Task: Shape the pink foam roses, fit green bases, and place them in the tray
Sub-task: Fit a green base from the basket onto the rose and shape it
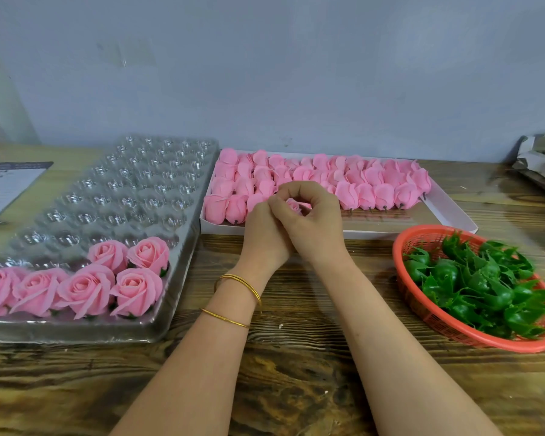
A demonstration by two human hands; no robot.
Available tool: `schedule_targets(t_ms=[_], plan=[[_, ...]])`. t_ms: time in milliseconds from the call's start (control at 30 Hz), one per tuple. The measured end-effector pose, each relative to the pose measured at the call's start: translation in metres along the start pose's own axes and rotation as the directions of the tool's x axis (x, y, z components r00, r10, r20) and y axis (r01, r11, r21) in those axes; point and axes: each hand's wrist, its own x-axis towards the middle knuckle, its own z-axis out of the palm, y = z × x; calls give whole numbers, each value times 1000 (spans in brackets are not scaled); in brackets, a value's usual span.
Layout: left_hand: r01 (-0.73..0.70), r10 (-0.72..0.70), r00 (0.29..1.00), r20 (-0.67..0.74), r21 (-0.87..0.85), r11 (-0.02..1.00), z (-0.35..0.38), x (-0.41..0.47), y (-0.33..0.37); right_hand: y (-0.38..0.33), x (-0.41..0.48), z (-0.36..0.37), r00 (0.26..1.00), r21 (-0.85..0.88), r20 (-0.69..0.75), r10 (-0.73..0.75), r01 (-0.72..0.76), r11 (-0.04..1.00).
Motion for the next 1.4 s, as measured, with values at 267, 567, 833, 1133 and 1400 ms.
schedule_targets(t_ms=[267, 567, 833, 1133, 1400], plan=[[119, -127, 992, -28, -199, 973, 2, 0, -1, -2, 0, -1, 993, 152, 87, 81, -94, 984], [125, -154, 987, -53, -360, 924, 2, -1, 0, -7, -3, -5, 946, 323, 256, 200, -279, 904], [156, -210, 974, -87, -416, 896, 7, 1, -3, -6, 1, -11, 851, 462, 455, 264, -479, 746], [121, -193, 978, -80, -538, 834, 7, 1, -5, -5, 2, -7, 845, 514, 448, 291, -510, 689], [112, -214, 972, -97, -610, 785, 9, 2, -10, -5, 4, -8, 810, 562, 488, 324, -576, 593]])
